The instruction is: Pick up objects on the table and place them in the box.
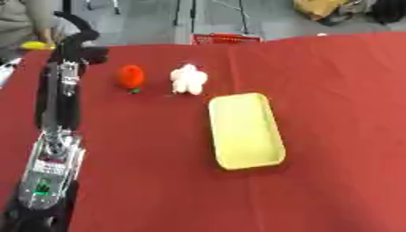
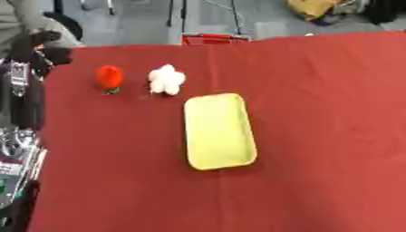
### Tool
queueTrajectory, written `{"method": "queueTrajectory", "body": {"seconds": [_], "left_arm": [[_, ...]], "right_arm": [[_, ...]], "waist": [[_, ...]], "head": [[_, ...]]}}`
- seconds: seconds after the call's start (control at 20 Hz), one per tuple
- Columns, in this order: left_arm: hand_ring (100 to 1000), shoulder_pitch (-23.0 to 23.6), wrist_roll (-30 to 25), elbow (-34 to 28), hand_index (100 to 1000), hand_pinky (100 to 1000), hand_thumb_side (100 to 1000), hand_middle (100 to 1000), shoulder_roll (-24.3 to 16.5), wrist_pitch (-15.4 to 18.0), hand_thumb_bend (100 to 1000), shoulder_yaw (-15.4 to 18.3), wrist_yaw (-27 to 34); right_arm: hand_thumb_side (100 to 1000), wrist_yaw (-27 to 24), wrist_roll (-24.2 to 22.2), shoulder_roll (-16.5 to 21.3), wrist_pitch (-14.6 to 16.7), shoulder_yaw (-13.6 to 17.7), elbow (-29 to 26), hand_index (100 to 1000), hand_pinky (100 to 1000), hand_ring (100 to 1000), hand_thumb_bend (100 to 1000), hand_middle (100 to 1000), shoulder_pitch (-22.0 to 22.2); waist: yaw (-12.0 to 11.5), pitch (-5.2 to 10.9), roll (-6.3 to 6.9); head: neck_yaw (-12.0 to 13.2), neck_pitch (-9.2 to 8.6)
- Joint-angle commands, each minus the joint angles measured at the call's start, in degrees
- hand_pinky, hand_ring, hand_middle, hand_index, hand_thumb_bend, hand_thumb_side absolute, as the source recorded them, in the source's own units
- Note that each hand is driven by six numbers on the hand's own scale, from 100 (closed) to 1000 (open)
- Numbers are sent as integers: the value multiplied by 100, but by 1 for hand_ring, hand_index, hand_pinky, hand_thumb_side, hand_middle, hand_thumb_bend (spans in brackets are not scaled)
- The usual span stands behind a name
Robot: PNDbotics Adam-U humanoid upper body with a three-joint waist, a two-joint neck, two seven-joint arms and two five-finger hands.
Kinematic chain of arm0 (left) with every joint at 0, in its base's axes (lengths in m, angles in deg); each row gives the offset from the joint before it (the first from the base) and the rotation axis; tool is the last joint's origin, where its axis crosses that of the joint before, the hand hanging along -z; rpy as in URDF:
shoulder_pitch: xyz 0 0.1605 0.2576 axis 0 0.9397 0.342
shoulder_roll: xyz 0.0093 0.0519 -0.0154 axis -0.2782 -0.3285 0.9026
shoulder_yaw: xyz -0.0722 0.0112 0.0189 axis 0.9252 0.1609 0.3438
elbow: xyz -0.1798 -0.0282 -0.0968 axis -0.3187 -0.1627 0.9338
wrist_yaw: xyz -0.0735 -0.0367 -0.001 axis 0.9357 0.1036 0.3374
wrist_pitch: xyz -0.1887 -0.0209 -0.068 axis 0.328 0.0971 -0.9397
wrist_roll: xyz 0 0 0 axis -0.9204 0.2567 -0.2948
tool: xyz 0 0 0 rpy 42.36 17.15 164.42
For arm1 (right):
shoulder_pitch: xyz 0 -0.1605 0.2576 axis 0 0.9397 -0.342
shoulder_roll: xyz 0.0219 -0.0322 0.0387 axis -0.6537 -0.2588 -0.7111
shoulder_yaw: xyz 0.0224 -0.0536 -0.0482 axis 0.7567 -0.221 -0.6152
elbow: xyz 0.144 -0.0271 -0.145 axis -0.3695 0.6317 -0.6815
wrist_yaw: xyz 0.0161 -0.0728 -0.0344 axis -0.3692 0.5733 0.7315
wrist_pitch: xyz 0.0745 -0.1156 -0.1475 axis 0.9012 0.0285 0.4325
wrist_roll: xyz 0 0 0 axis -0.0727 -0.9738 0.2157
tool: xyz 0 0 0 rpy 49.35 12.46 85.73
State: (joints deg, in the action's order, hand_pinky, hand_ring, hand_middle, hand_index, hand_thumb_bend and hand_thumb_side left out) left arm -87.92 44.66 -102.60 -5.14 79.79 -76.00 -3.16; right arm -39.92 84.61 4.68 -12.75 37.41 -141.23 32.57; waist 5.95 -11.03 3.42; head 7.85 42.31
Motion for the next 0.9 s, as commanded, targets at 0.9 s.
{"method": "queueTrajectory", "body": {"seconds": [0.9], "left_arm": [[699, -1473, -831, 907, 843, 692, 843, 763, -979, -1148, 550, -521, -2429]], "right_arm": [[727, -67, -75, 97, 24, -16, -55, 925, 702, 690, 368, 821, -56]], "waist": [[91, 289, 21]], "head": [[59, -26]]}}
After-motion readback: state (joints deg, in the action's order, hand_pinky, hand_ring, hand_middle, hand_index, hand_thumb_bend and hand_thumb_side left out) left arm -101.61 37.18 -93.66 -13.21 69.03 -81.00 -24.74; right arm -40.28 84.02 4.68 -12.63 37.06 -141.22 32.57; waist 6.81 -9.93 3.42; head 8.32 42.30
